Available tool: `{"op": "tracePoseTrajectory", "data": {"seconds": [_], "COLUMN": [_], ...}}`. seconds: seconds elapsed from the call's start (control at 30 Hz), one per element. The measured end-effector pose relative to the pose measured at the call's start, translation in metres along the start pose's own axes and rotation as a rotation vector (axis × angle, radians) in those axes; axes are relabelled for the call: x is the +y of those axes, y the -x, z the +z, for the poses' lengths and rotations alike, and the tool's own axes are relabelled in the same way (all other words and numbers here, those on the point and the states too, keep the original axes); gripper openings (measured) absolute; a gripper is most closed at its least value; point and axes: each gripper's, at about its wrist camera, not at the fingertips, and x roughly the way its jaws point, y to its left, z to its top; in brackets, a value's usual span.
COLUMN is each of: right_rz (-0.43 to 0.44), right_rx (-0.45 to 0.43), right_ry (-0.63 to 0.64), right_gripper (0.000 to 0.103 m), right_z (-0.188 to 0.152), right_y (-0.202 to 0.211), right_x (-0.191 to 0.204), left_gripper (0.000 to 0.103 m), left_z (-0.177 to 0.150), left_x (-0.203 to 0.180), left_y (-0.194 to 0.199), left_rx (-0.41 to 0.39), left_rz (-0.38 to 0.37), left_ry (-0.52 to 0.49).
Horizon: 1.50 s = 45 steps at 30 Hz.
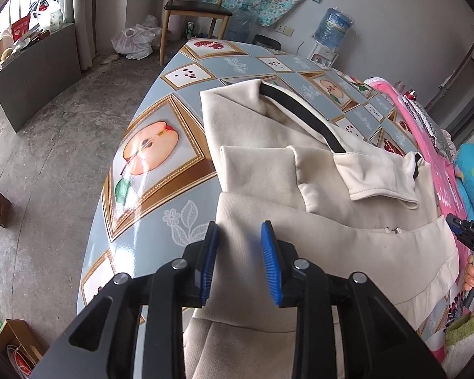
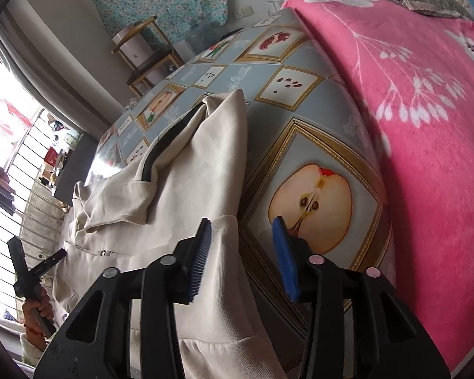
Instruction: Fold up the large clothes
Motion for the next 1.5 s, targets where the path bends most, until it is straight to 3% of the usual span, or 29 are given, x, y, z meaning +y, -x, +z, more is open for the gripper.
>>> {"op": "tracePoseTrajectory", "data": {"seconds": [0.13,0.2,0.3,0.5,0.67,0.8,0.9,1.1,1.27,1.33,1.43,1.5], "right_rz": [0.029,-0.012,-0.081,-0.280,-0.374,-0.379,-0.349,-0.274,-0.181,-0.190,-0.215,-0.206], "right_rx": [0.066,0.071,0.020,-0.136,-0.254,-0.358,-0.428,-0.485,-0.396,-0.300,-0.150,-0.122], "right_ry": [0.007,0.062,0.133,0.295,0.357,0.362,0.370,0.373,0.251,0.203,0.125,0.098], "right_gripper": [0.047,0.027,0.009,0.006,0.005,0.005,0.005,0.005,0.005,0.005,0.005,0.005], "right_z": [-0.001,-0.009,-0.024,-0.049,-0.066,-0.068,-0.050,0.029,0.102,0.116,0.117,0.115], "right_y": [-0.007,-0.003,0.011,0.047,0.073,0.098,0.111,0.098,0.042,0.000,-0.061,-0.078], "right_x": [0.000,0.009,0.025,0.073,0.099,0.113,0.121,0.124,0.093,0.074,0.041,0.029], "left_gripper": [0.022,0.013,0.008,0.006,0.005,0.005,0.005,0.005,0.005,0.005,0.005,0.005], "left_z": [-0.002,-0.005,-0.010,-0.024,-0.036,-0.038,-0.023,0.050,0.122,0.137,0.138,0.135], "left_x": [0.000,-0.005,-0.016,-0.043,-0.052,-0.051,-0.051,-0.056,-0.058,-0.054,-0.046,-0.040], "left_y": [0.005,0.014,0.025,0.047,0.075,0.101,0.115,0.122,0.071,0.033,-0.037,-0.060], "left_rx": [-0.022,-0.055,-0.096,-0.191,-0.291,-0.371,-0.413,-0.492,-0.422,-0.339,-0.157,-0.096], "left_rz": [-0.011,0.000,0.015,0.093,0.081,0.036,0.021,0.003,0.049,0.056,0.124,0.157], "left_ry": [-0.001,-0.040,-0.099,-0.227,-0.236,-0.216,-0.214,-0.235,-0.239,-0.228,-0.216,-0.206]}}
